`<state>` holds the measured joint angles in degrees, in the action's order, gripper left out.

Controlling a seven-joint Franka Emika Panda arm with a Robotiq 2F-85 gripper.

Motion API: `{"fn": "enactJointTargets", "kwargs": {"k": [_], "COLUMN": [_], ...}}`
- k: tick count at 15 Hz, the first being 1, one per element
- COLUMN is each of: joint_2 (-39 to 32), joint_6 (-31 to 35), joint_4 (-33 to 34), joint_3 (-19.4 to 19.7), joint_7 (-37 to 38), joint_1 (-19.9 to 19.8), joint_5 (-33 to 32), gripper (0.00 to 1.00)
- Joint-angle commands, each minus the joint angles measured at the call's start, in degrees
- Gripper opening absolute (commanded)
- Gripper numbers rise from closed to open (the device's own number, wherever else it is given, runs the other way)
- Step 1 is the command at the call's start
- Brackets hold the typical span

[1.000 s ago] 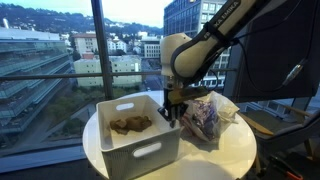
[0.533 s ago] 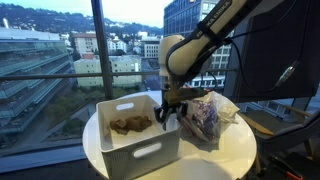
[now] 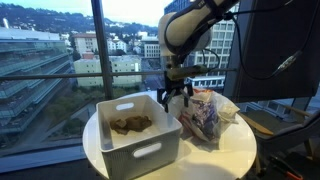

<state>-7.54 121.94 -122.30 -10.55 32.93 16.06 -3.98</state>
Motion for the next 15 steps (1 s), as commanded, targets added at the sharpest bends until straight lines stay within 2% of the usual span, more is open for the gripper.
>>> {"fn": "enactJointTargets", "kwargs": {"k": [1,5,9,13,15], "joint_2": [6.1,10.8,11.6,9.9,9.0], "joint_6": [-4.9,-8.3,-6.5,-6.6,-7.7], "joint_4": [-2.0,-4.8,-9.4,-12.8,-13.0], "joint_3": [1.0,1.8,1.6,1.4,1.2], "joint_7": [0.5,3.7,5.6,9.7,14.2], "joint_1": [-1.8,-4.2,-6.0,-6.5,-6.4], "joint_5": [-0.7,-3.5,-8.0,-16.6,-22.9], "gripper": [1.00,1.00,1.00,1.00,1.00]}}
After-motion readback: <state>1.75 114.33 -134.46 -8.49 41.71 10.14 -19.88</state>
